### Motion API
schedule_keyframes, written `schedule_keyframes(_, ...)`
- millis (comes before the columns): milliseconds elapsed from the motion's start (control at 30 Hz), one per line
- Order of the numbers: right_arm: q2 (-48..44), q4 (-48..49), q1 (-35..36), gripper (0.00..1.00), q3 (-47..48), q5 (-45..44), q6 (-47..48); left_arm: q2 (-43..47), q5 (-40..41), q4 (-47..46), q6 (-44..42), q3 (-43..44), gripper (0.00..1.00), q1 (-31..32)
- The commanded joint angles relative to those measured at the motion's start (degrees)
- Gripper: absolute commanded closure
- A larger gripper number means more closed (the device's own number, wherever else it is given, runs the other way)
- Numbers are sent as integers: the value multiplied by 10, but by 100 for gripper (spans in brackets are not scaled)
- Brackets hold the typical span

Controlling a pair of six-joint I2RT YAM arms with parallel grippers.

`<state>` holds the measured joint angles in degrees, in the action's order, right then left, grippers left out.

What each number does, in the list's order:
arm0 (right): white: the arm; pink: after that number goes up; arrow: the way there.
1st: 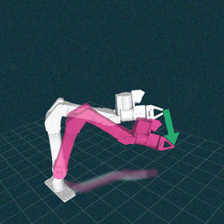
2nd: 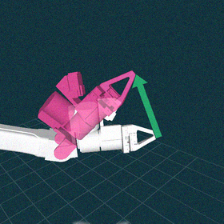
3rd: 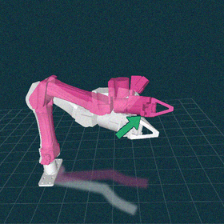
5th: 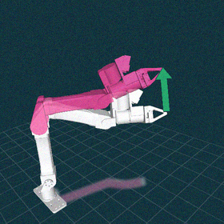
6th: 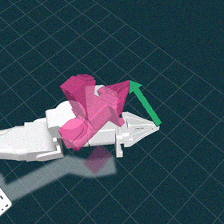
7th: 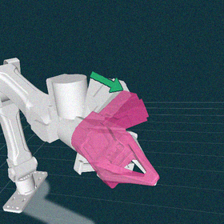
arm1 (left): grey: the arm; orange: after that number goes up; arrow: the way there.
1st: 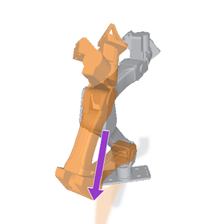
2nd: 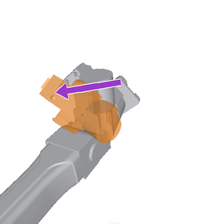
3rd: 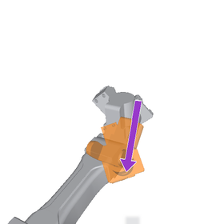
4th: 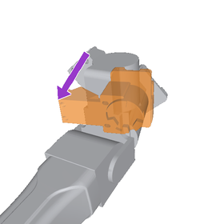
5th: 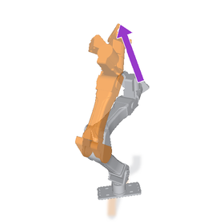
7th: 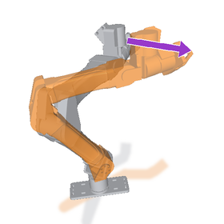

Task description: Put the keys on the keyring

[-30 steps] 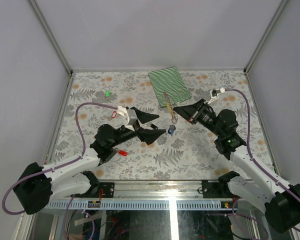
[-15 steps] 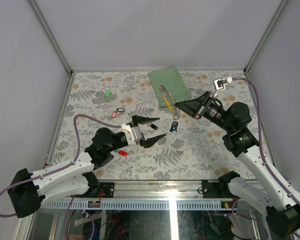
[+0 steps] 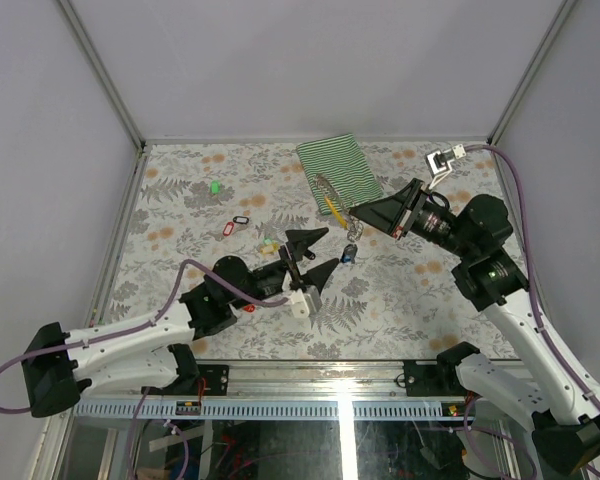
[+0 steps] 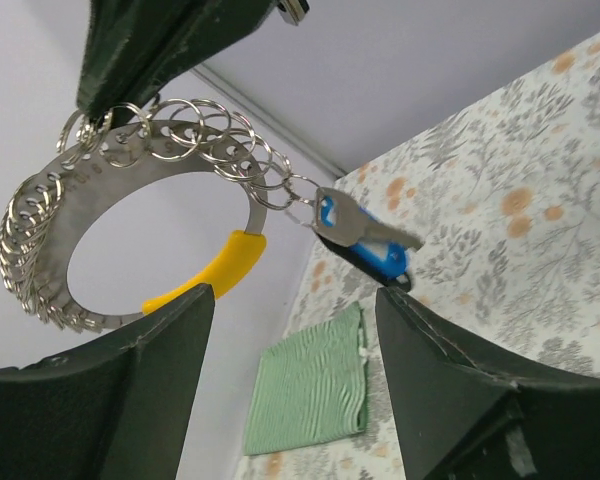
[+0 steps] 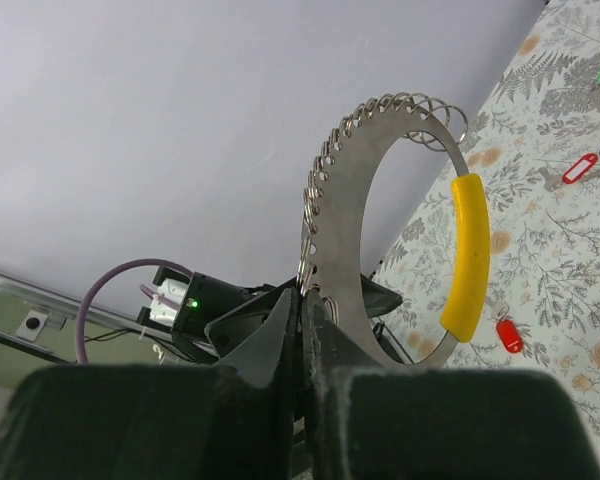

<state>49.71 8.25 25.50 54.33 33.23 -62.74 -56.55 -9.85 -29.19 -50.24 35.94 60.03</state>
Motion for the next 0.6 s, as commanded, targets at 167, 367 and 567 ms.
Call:
schedule_keyframes(167, -1, -2, -1, 100, 48, 40, 10, -34, 89, -88, -154, 27, 33, 29)
schedule_keyframes(367, 2, -5, -1, 100, 51, 49, 9, -55, 99, -97, -200, 43, 32, 41)
schedule_keyframes(567, 1, -5, -1, 100, 53, 55, 3, -79, 113, -77, -244, 60, 33, 42)
